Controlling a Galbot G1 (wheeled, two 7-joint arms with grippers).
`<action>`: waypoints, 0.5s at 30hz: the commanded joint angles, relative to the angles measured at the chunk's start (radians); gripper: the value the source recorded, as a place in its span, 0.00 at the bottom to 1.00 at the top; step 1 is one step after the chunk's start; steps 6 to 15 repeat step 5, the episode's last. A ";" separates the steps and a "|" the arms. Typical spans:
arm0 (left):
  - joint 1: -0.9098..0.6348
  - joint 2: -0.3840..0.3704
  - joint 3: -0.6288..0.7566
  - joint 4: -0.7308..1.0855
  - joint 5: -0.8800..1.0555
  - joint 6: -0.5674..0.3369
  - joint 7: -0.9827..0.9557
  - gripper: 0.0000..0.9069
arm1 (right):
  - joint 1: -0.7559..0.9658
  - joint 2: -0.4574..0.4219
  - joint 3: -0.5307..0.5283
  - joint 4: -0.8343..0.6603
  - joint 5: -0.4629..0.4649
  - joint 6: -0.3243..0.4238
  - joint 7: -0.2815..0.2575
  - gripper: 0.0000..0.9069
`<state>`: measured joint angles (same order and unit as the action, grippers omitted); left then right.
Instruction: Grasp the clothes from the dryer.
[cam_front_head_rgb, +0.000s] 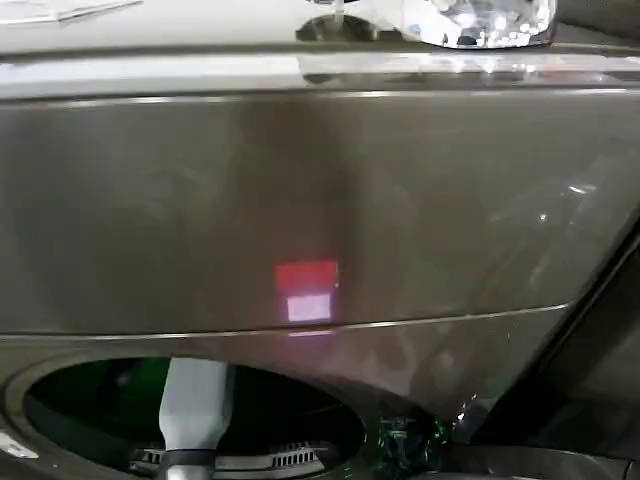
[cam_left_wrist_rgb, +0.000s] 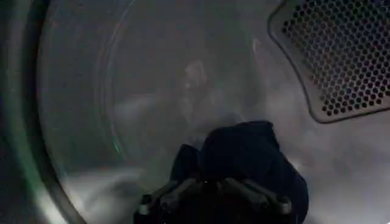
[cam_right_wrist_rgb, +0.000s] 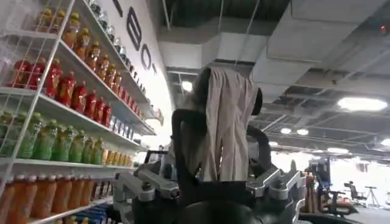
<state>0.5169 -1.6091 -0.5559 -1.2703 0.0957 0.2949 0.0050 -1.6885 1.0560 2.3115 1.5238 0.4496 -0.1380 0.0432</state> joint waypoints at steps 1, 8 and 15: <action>0.008 -0.032 0.003 -0.012 -0.015 0.007 -0.011 0.00 | 0.002 -0.002 0.001 0.010 -0.015 -0.031 0.006 1.00; 0.009 -0.031 0.003 -0.013 -0.014 0.010 -0.009 0.00 | 0.001 -0.001 0.002 0.007 -0.015 -0.031 0.008 1.00; 0.009 -0.031 0.003 -0.013 -0.014 0.010 -0.009 0.00 | 0.001 -0.001 0.002 0.007 -0.015 -0.031 0.008 1.00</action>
